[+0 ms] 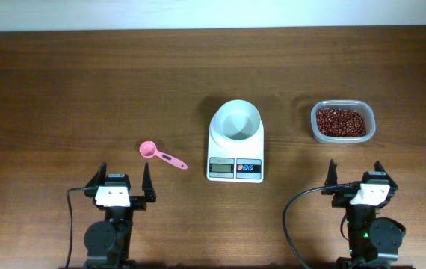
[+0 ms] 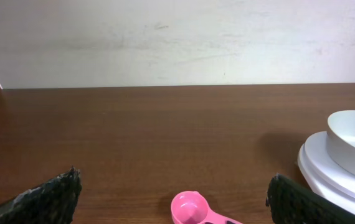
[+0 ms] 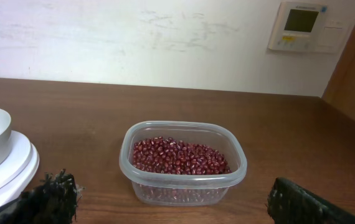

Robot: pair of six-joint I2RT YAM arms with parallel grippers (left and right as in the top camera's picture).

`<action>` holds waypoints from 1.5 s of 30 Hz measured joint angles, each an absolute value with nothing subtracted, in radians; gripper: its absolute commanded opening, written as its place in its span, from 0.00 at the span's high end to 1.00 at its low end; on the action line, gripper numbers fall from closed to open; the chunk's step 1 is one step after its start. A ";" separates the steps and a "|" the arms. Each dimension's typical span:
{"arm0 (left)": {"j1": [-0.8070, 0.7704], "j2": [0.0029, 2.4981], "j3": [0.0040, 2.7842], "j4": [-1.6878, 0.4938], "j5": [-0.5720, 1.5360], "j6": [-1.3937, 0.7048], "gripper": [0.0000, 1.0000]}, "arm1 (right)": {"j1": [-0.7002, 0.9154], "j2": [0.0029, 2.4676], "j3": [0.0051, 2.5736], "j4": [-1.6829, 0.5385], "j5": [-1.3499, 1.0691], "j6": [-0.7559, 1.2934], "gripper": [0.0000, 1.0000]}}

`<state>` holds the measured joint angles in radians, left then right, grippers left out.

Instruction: Scoop and weigh 50g on scale

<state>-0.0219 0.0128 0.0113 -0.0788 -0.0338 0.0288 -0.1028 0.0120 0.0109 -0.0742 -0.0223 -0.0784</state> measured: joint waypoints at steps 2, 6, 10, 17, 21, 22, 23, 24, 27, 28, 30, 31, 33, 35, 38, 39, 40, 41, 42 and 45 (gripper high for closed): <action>-0.022 0.013 0.011 -0.078 -0.034 0.029 0.01 | -0.103 0.012 0.011 -0.074 -0.014 -0.086 0.01; -0.022 0.013 0.011 -0.078 -0.034 0.029 0.01 | -0.103 0.012 0.011 -0.074 0.008 -0.101 0.01; -0.022 0.013 0.011 -0.079 -0.034 0.029 0.01 | -0.103 0.012 0.011 -0.074 0.011 -0.106 0.01; -0.022 0.013 0.011 -0.078 -0.034 0.029 0.01 | -0.103 0.012 0.011 -0.074 0.011 -0.108 0.01; -0.022 0.013 0.011 -0.078 -0.034 0.029 0.01 | -0.103 0.012 0.011 -0.074 0.012 -0.108 0.01; -0.022 0.013 0.011 -0.078 -0.034 0.029 0.01 | -0.103 0.012 0.011 -0.074 0.011 -0.108 0.01; -0.022 0.013 0.011 -0.078 -0.034 0.029 0.01 | -0.103 0.012 0.011 -0.074 0.011 -0.109 0.02; -0.022 0.013 0.011 -0.078 -0.034 0.029 0.01 | -0.103 0.012 0.011 -0.074 0.012 -0.108 0.01; -0.022 0.013 0.011 -0.078 -0.034 0.029 0.01 | -0.103 0.012 0.011 -0.074 0.012 -0.109 0.01; -0.022 0.013 0.011 -0.078 -0.034 0.029 0.01 | -0.103 0.012 0.011 -0.074 0.012 -0.108 0.01; -0.022 0.013 0.011 -0.079 -0.034 0.029 0.01 | -0.103 0.012 0.011 -0.074 0.012 -0.109 0.01; -0.022 0.013 0.011 -0.078 -0.034 0.029 0.01 | -0.103 0.012 0.011 -0.074 0.012 -0.109 0.01; -0.022 0.013 0.011 -0.079 -0.034 0.029 0.01 | -0.103 0.012 0.011 -0.074 0.012 -0.108 0.01; -0.022 0.013 0.011 -0.078 -0.034 0.029 0.01 | -0.103 0.012 0.011 -0.074 0.011 -0.109 0.01; -0.022 0.013 0.011 -0.078 -0.034 0.029 0.01 | -0.103 0.012 0.011 -0.074 0.012 -0.108 0.01; -0.022 0.013 0.011 -0.078 -0.034 0.029 0.01 | -0.103 0.012 0.011 -0.074 0.012 -0.108 0.01; -0.022 0.013 0.011 -0.078 -0.034 0.029 0.01 | -0.103 0.012 0.011 -0.074 0.012 -0.108 0.01; -0.022 0.013 0.011 -0.079 -0.034 0.029 0.01 | -0.103 0.012 0.011 -0.074 0.011 -0.108 0.01; -0.022 0.013 0.011 -0.078 -0.034 0.029 0.01 | -0.103 0.012 0.011 -0.074 0.012 -0.109 0.01; -0.022 0.013 0.011 -0.079 -0.034 0.029 0.01 | -0.103 0.012 0.011 -0.074 0.012 -0.108 0.01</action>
